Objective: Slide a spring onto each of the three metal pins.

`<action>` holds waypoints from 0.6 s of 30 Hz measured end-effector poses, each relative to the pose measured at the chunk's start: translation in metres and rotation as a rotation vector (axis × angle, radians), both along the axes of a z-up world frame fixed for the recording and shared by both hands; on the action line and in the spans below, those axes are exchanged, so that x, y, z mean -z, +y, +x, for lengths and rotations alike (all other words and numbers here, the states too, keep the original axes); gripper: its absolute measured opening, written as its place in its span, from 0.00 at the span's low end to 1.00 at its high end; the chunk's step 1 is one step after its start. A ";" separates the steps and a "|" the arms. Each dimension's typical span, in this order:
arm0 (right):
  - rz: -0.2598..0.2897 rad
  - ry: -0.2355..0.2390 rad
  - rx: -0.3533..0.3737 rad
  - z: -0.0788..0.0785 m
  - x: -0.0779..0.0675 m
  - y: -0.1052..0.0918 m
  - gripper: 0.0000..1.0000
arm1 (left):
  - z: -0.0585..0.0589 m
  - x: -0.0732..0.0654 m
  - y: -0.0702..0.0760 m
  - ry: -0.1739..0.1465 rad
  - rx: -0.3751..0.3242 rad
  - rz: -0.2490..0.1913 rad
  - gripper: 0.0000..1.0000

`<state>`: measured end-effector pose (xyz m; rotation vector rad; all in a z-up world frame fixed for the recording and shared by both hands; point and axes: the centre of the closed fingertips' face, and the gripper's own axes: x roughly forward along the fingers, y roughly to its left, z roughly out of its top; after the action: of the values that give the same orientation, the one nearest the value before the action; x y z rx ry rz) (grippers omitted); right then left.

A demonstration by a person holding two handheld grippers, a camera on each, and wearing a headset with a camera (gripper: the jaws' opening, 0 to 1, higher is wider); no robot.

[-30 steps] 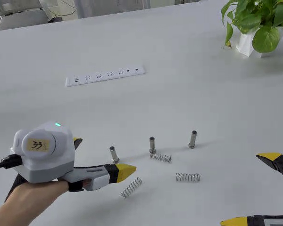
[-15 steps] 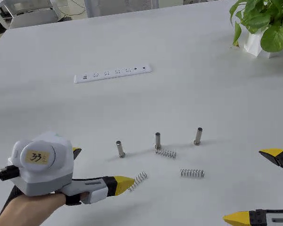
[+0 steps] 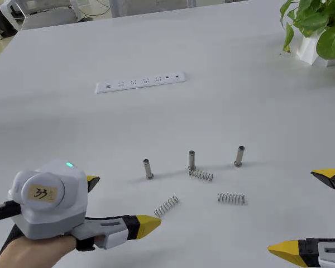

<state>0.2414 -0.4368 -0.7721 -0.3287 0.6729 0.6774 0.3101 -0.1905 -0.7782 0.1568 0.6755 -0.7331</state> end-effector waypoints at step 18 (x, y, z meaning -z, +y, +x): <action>-0.003 0.004 0.014 -0.004 0.001 -0.003 0.96 | -0.007 0.017 -0.026 0.054 0.132 0.064 0.68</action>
<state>0.2377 -0.4398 -0.7736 -0.3249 0.6800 0.6637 0.3034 -0.2165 -0.7947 0.2423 0.7457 -0.8457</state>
